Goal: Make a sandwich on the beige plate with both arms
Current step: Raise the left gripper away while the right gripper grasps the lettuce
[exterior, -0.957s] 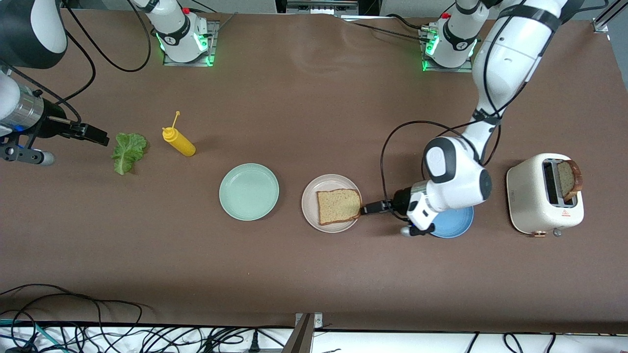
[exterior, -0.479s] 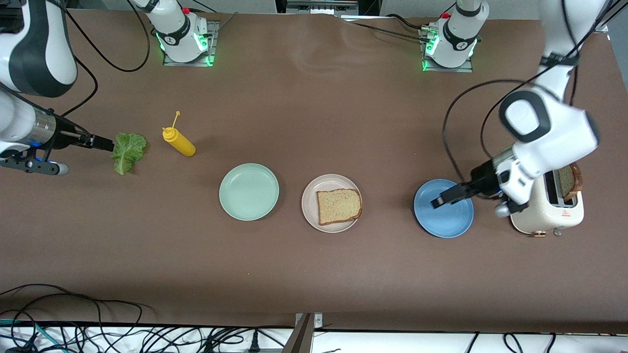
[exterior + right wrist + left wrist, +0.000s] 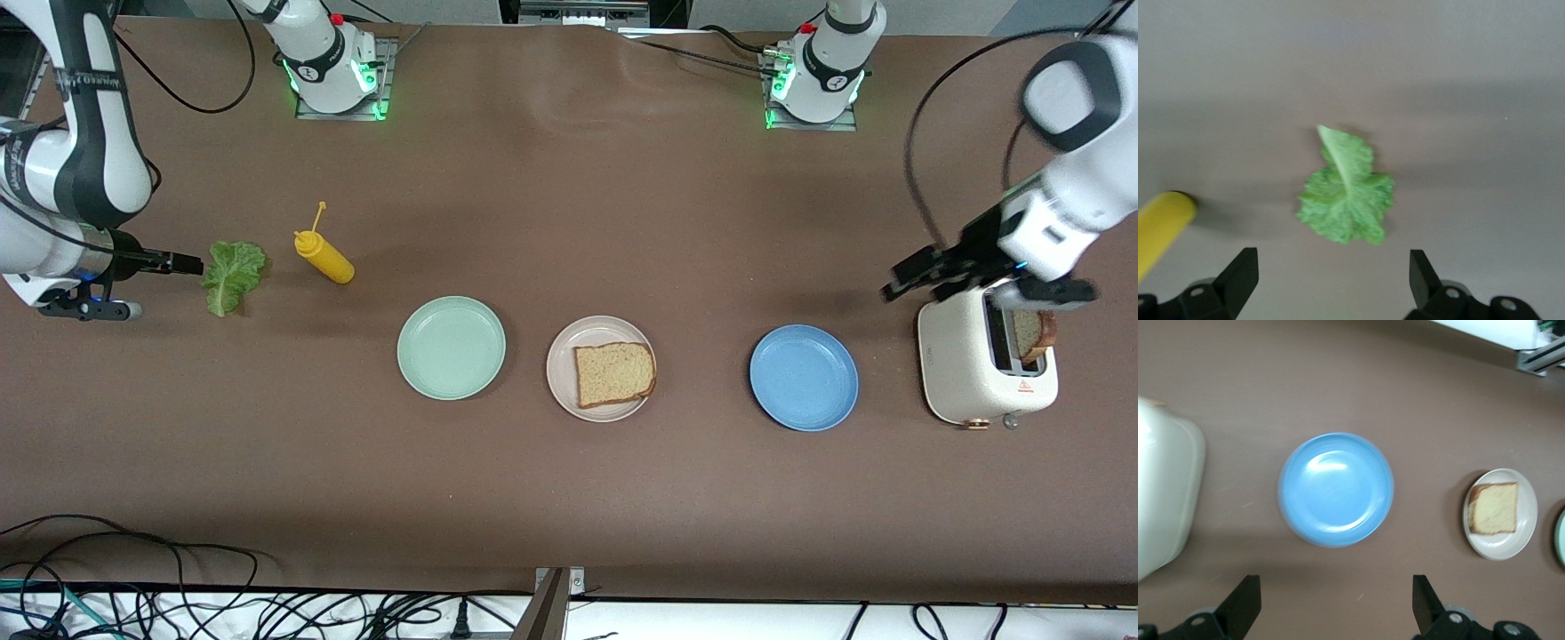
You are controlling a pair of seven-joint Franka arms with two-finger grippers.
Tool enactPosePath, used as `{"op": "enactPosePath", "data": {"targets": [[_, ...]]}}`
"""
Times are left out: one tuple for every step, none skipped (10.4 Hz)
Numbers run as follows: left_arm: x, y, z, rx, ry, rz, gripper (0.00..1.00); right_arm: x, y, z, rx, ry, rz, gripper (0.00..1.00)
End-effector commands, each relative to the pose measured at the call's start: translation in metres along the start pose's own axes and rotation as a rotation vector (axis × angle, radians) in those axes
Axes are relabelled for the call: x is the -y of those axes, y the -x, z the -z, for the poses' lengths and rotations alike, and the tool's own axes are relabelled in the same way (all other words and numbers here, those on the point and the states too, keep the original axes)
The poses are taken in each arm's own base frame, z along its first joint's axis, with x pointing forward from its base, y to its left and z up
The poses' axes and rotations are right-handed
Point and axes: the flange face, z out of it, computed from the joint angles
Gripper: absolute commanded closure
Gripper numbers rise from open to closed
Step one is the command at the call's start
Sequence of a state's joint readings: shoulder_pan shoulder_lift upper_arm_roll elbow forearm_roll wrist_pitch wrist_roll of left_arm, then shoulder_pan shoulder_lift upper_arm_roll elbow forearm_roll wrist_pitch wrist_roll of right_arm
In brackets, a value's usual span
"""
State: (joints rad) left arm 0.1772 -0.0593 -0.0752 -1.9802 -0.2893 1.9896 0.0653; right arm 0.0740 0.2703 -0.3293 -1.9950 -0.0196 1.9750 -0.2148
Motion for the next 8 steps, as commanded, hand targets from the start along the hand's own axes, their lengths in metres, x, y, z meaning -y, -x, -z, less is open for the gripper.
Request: {"op": "enactPosePath", "data": {"targets": [[0.010, 0.007, 0.080, 0.057, -0.129, -0.041, 0.00, -0.009, -0.011, -0.034, 0.024, 0.024, 0.118, 0.00], [0.004, 0.010, 0.111, 0.071, -0.171, -0.054, 0.00, -0.008, -0.012, -0.049, 0.042, 0.023, 0.149, 0.00], [-0.006, 0.017, 0.139, 0.076, -0.210, -0.071, 0.00, -0.008, -0.008, -0.062, 0.052, 0.022, 0.170, 0.00], [-0.013, 0.023, 0.158, 0.090, -0.230, -0.079, 0.00, -0.005, -0.003, -0.079, 0.054, 0.021, 0.188, 0.00], [-0.026, 0.030, 0.169, 0.108, -0.232, -0.095, 0.00, -0.002, 0.003, -0.095, 0.036, 0.026, 0.217, 0.00], [-0.037, 0.032, 0.167, 0.116, -0.234, -0.113, 0.00, -0.002, 0.005, -0.105, 0.035, 0.027, 0.258, 0.00], [-0.054, 0.032, 0.162, 0.123, -0.246, -0.140, 0.00, -0.002, 0.006, -0.116, 0.051, 0.025, 0.274, 0.00], [-0.068, 0.032, 0.163, 0.126, -0.245, -0.163, 0.00, -0.002, 0.007, -0.124, 0.056, 0.026, 0.299, 0.00]]}}
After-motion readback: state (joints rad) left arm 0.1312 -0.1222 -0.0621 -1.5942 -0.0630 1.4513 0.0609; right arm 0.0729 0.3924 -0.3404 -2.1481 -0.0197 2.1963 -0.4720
